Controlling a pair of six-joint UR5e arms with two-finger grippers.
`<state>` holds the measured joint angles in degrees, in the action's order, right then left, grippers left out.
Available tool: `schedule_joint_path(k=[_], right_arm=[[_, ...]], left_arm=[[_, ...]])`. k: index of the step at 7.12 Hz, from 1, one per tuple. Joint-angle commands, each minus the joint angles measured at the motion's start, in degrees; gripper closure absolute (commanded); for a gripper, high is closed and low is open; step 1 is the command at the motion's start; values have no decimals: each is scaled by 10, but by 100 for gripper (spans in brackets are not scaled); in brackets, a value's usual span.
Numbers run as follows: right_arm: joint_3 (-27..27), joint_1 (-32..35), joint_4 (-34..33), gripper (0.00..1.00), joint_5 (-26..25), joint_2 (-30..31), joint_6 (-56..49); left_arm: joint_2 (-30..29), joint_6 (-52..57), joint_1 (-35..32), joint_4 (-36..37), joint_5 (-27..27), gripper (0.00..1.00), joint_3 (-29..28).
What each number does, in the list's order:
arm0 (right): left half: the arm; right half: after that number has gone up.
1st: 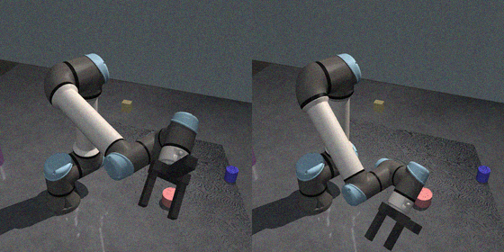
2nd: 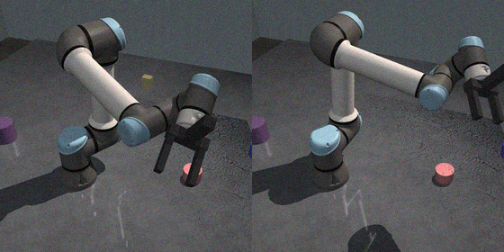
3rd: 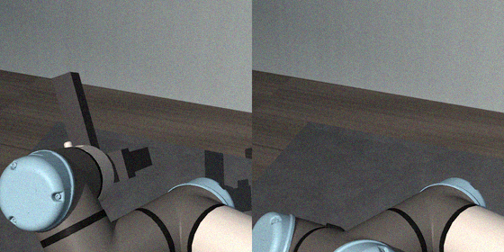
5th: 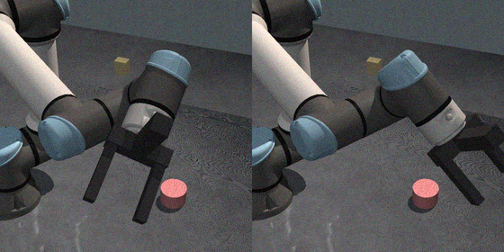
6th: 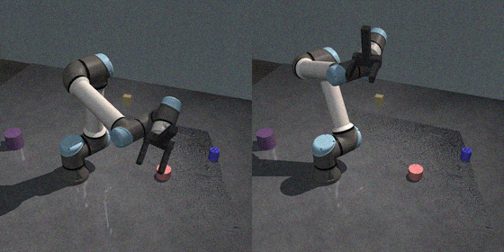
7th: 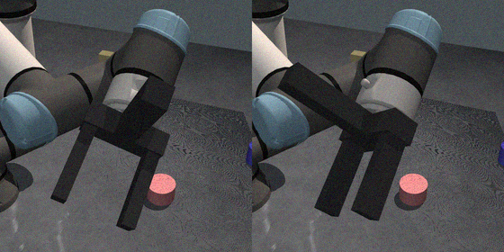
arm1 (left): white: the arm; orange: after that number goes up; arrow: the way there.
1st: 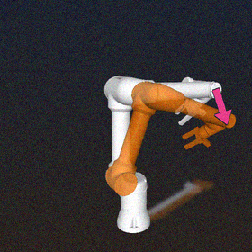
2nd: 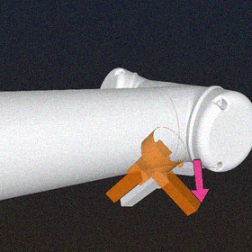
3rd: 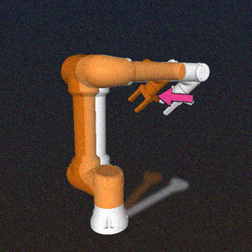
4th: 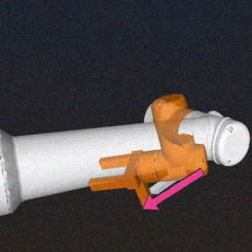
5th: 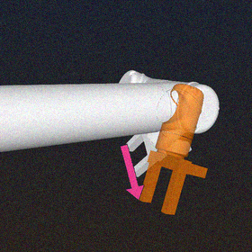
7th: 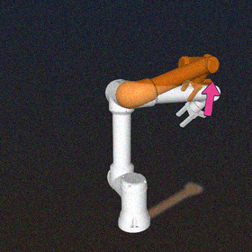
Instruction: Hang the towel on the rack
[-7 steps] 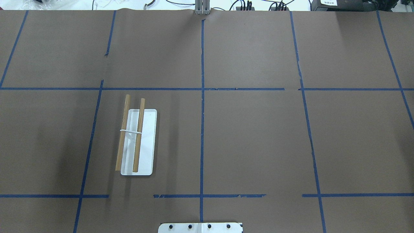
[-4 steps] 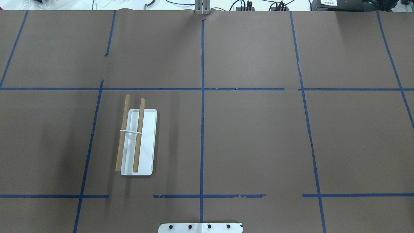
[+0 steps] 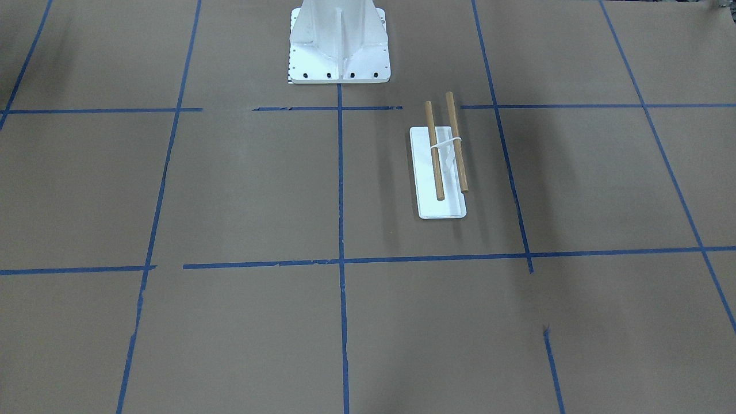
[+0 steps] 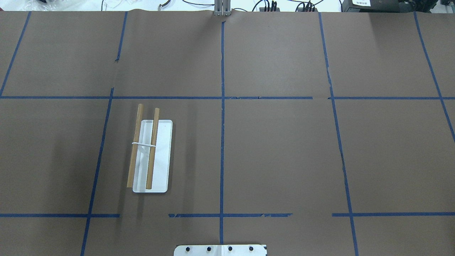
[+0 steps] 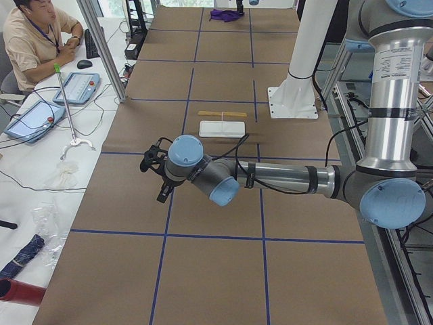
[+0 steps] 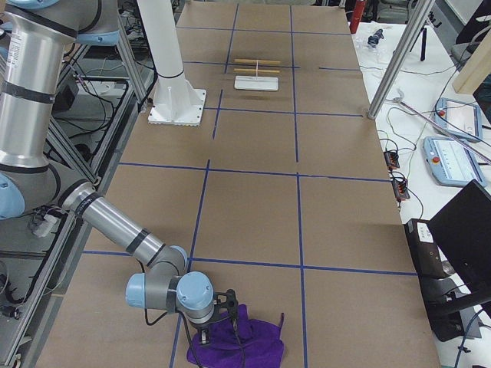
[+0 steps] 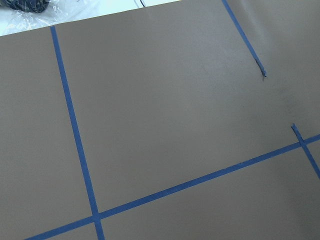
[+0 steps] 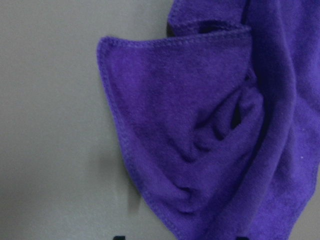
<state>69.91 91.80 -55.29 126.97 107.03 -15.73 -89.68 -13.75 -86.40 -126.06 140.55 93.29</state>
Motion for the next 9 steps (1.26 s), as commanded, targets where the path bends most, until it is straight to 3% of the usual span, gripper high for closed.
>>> schedule_joint_path(k=[1,2,4,5,6,7,9], right_arm=[[-23,15,-3,29,-9,-17,-14],[-27,15,-3,44,-10,-23,-11],[-43,15,-2,45,-11,-31,-10],[-44,15,-2,62,-10,-32,-9],[-44,15,-2,90,-9,-32,-7],[-46,15,-3,100,-9,-32,-7],[-19,34,-2,100,19,-27,-5]], left_arm=[[-2,-9,0,-1,-4,0,6],[-2,-9,0,-1,-4,0,6],[-1,-9,0,-1,-5,0,7],[-3,-10,0,-1,-5,0,7],[-6,-9,0,-1,-5,0,5],[-7,-10,0,0,-4,0,6],[-7,-20,0,-1,1,0,7]])
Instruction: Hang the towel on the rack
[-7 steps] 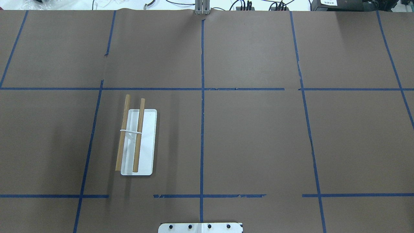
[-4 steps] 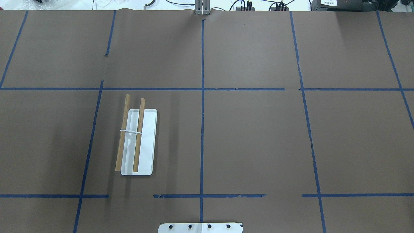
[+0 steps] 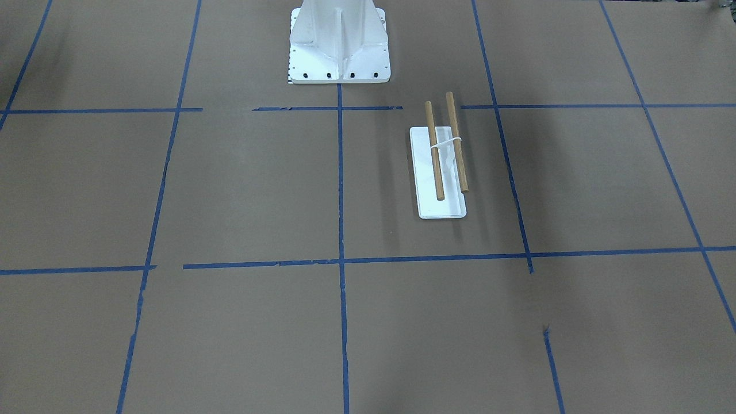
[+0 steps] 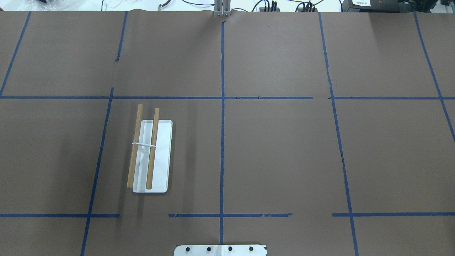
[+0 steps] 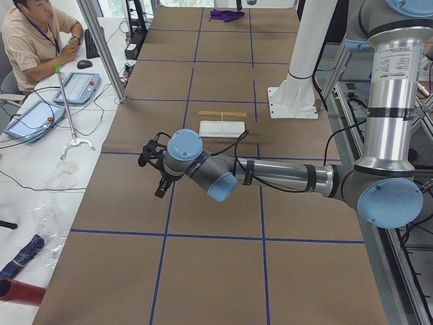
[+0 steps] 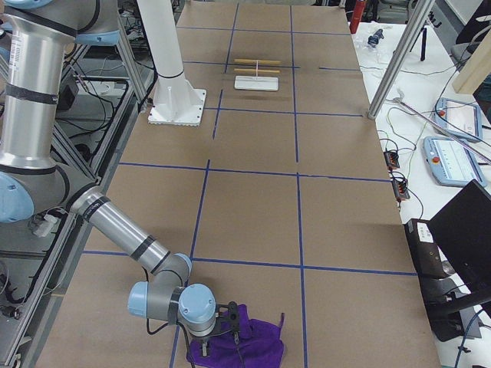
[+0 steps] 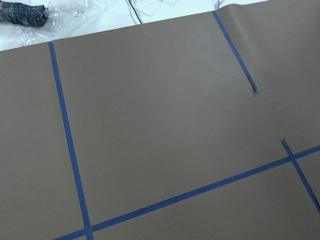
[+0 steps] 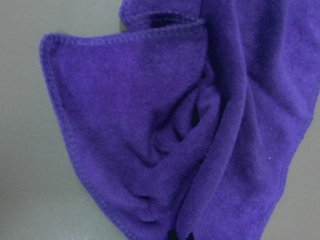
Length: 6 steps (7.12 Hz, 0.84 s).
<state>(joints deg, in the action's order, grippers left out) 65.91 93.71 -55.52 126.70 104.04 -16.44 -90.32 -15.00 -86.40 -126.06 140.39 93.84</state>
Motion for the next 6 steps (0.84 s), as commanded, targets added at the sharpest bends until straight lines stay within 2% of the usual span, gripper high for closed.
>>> schedule_joint_path(k=[1,2,3,4,5,6], right_arm=[[79,40,-23,100,82,4,4],[150,39,-100,100,128,-3,33],[227,35,-160,100,143,-14,79],[299,18,-205,100,180,-25,137],[366,-15,-229,100,226,-31,225],[410,-50,-229,100,251,-61,346]], left_arm=[[0,-22,0,-1,3,0,12],[-6,-23,1,-1,3,0,15],[-26,-51,3,-1,3,0,13],[-64,-130,24,-2,3,1,10],[-105,-194,61,-2,2,2,7],[-149,-266,104,-2,-1,2,6]])
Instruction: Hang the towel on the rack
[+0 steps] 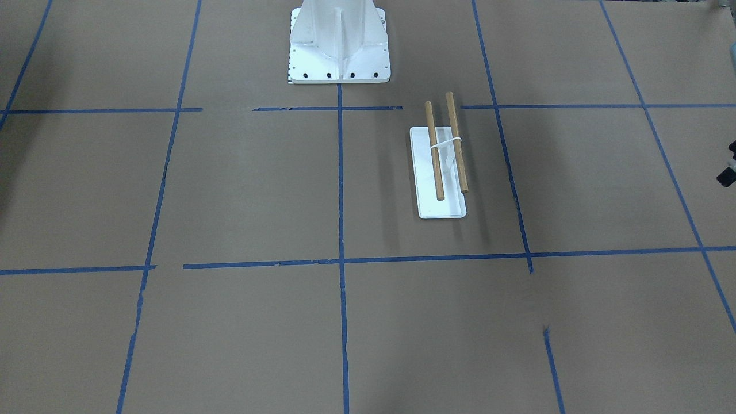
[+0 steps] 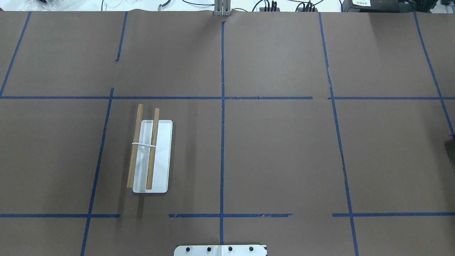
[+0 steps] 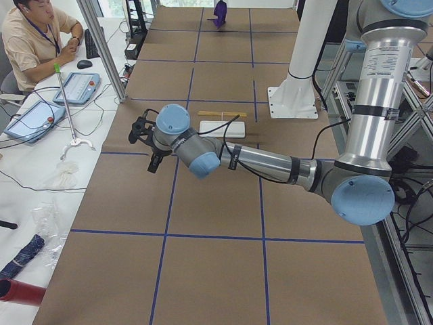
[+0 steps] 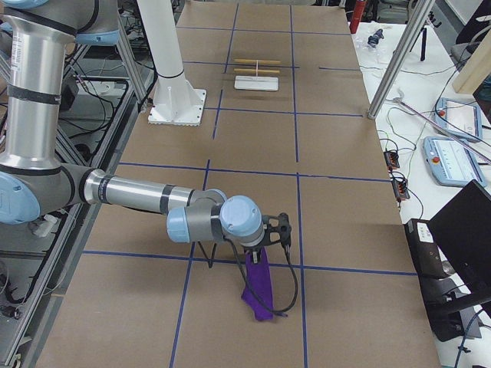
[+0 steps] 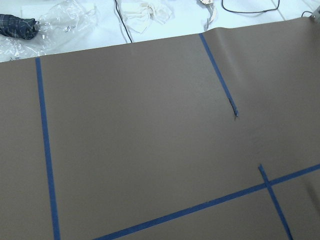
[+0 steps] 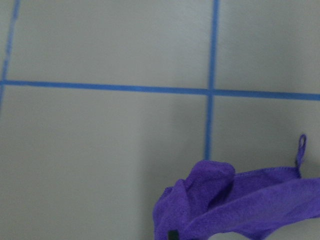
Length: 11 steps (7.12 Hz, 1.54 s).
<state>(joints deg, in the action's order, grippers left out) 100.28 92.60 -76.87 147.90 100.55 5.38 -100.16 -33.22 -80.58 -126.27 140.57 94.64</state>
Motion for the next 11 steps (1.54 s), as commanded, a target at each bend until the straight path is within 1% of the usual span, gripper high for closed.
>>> schedule_joint_path(k=[1,2,3,4,5,6,7,8,9,10,11], right_arm=[[98,-65,-14,100,49,-66,230],[114,-98,-14,100,72,-132,342],[120,-135,-14,100,78,-212,462],[125,-181,-13,100,72,-281,576],[127,-236,-13,100,50,-344,679],[130,-304,-12,100,-7,-404,776],[132,-372,-12,100,-89,-443,851],[154,-431,-12,100,-159,-453,889],[172,-456,-12,100,-184,-452,899],[175,-467,-12,100,-195,-454,906],[181,-469,-12,100,-198,-454,906]], left_arm=[[-96,-158,80,1,-4,2,-5],[-134,-230,125,1,-5,2,-3],[-169,-307,154,1,-6,2,1],[-195,-359,164,1,-6,2,1],[-203,-398,175,1,-5,2,2],[-224,-466,197,1,-6,2,-1],[-247,-549,222,-1,-29,2,2],[-268,-649,254,-36,-66,2,0],[-268,-744,283,-85,-106,2,-6],[-286,-805,301,-88,-119,2,-6],[-289,-819,324,-88,-122,3,-1]])
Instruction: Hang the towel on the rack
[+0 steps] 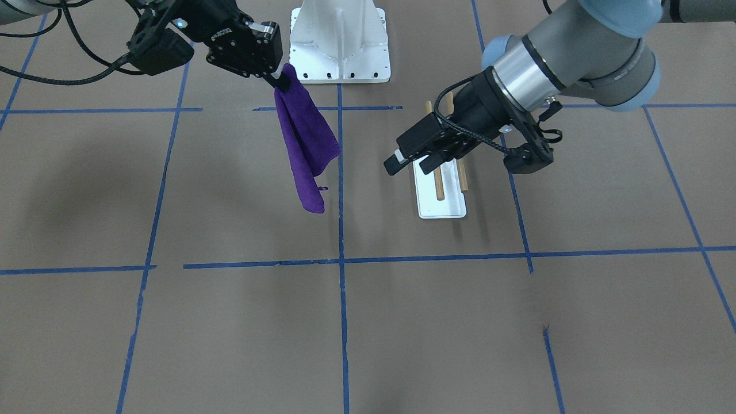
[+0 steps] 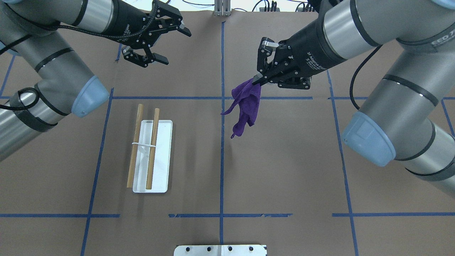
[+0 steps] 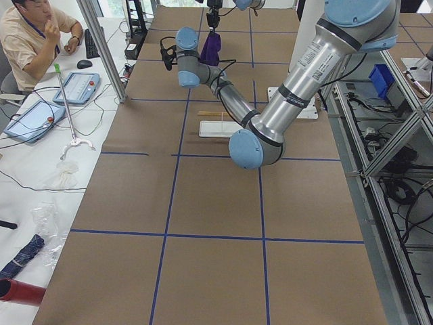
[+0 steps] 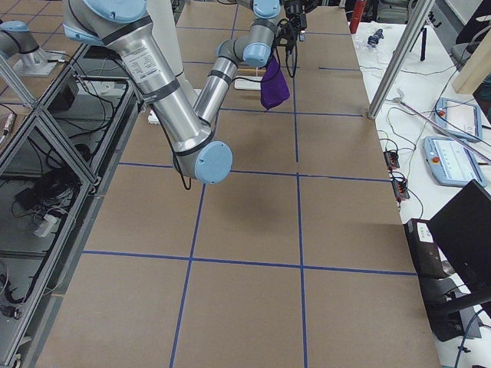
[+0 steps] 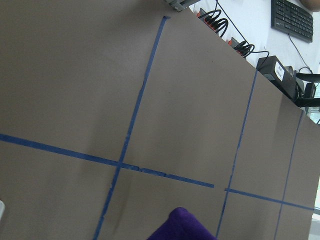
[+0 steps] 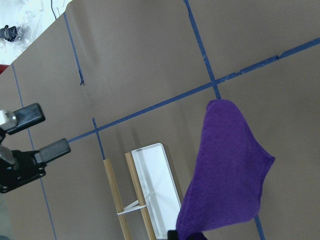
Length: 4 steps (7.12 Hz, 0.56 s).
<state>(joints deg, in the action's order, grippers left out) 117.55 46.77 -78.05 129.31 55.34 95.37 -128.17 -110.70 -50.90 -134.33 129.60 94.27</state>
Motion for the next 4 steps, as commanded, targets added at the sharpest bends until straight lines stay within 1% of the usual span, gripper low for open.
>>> schedule_joint_path(k=[1,3,4], right_arm=[[10,-12,0,100,-13,-4,6],[14,-9,0,100,-34,-8,15],[15,-10,1,100,-62,-9,69]], left_arm=[[-9,-84,39,-8,-14,5,2],[-8,-95,78,-9,-30,4,8],[-6,-110,90,-34,-31,1,10]])
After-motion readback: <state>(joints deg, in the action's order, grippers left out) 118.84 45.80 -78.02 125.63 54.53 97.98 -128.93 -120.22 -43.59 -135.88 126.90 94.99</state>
